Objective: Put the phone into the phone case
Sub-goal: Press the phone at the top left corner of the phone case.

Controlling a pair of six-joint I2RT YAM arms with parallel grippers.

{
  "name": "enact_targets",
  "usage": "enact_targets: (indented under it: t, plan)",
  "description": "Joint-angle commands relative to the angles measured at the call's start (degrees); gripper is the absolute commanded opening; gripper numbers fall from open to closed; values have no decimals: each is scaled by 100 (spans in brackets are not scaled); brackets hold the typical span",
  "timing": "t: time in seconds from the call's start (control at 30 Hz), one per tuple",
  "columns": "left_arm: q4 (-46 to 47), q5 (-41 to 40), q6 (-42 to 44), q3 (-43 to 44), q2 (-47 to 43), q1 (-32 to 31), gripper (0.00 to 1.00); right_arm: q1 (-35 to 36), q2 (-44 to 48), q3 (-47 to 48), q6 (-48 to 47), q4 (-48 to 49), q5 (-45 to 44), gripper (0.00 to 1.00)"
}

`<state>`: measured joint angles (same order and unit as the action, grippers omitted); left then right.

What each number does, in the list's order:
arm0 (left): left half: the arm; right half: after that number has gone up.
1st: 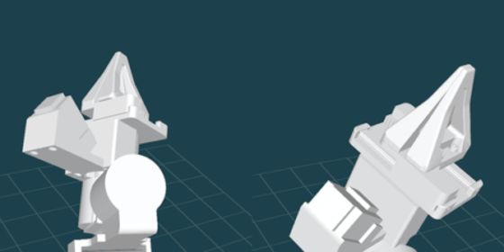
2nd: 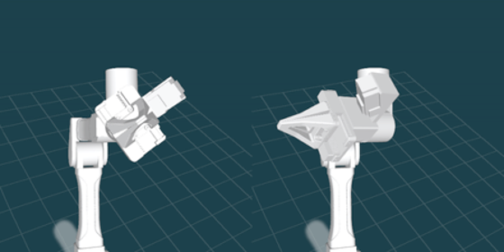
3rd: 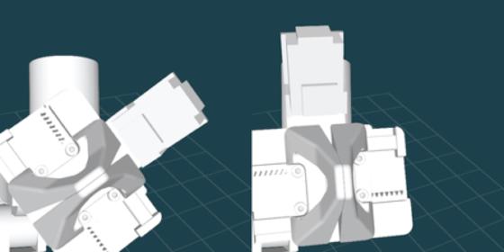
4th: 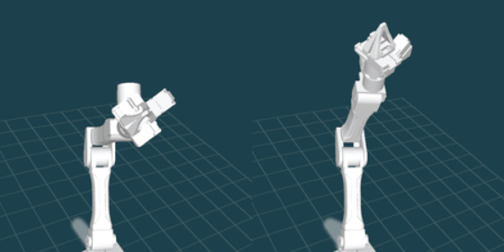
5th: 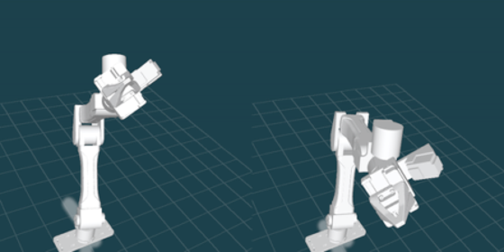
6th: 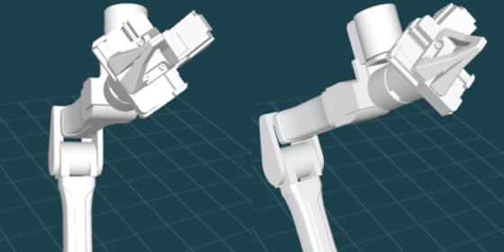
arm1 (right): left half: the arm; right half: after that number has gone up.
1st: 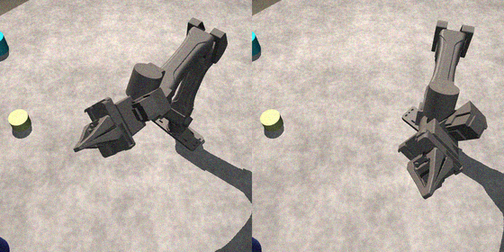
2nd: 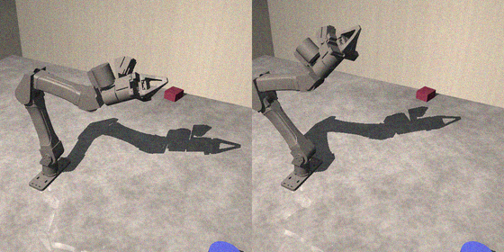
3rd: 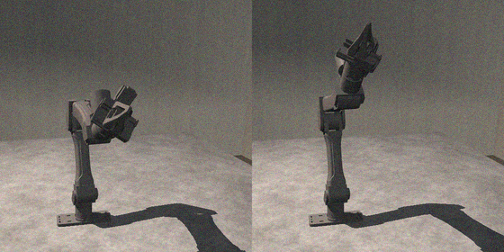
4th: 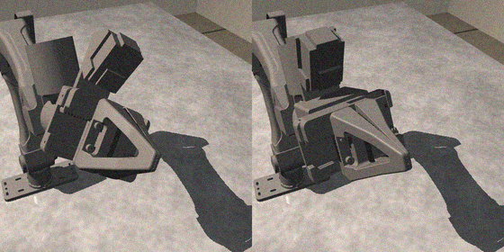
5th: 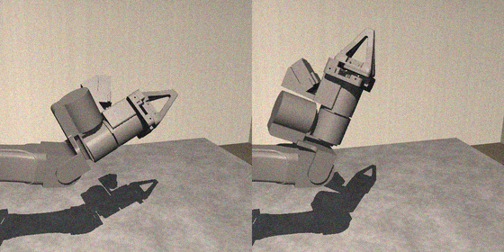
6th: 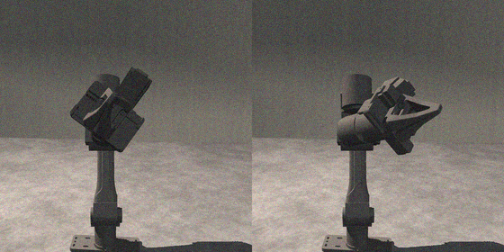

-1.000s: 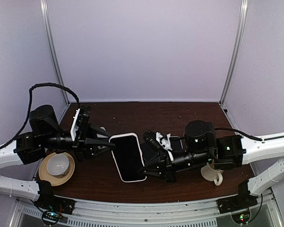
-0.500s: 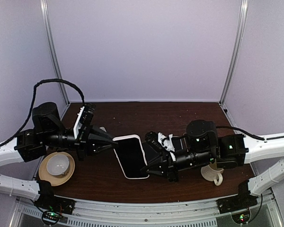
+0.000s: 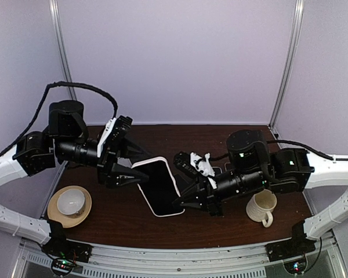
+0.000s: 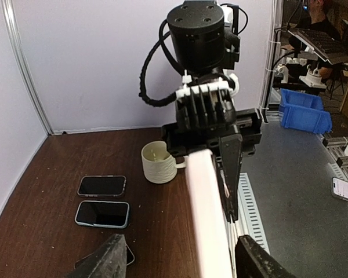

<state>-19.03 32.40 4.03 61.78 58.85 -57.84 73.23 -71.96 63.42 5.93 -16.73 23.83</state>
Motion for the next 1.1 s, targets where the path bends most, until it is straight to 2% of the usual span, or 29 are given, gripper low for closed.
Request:
enact_targets:
  t: [0.0, 0.1, 0.17, 0.33, 0.57, 0.67, 1.07]
  plan:
    - [-1162, 176, 627, 541, 206, 20, 67, 1, -115, 451, -429, -560, 102, 0]
    - [-1032, 556, 548, 515, 208, 27, 68, -2, -221, 599, -513, -757, 99, 0]
    - [-1030, 637, 437, 563, 296, 22, 65, -2, -271, 638, -514, -772, 105, 0]
    - [-1099, 555, 272, 683, 529, 14, 41, 2, -369, 698, -514, -822, 70, 0]
    - [-1094, 520, 198, 626, 582, 7, 20, 0, -477, 778, -514, -935, -151, 0]
    - [-1036, 472, 164, 588, 589, -5, 2, 4, -550, 832, -687, -1014, -242, 0]
    - [-412, -238, -16, 41, 126, -6, 0, -3, -397, 519, -510, -633, -404, 0]
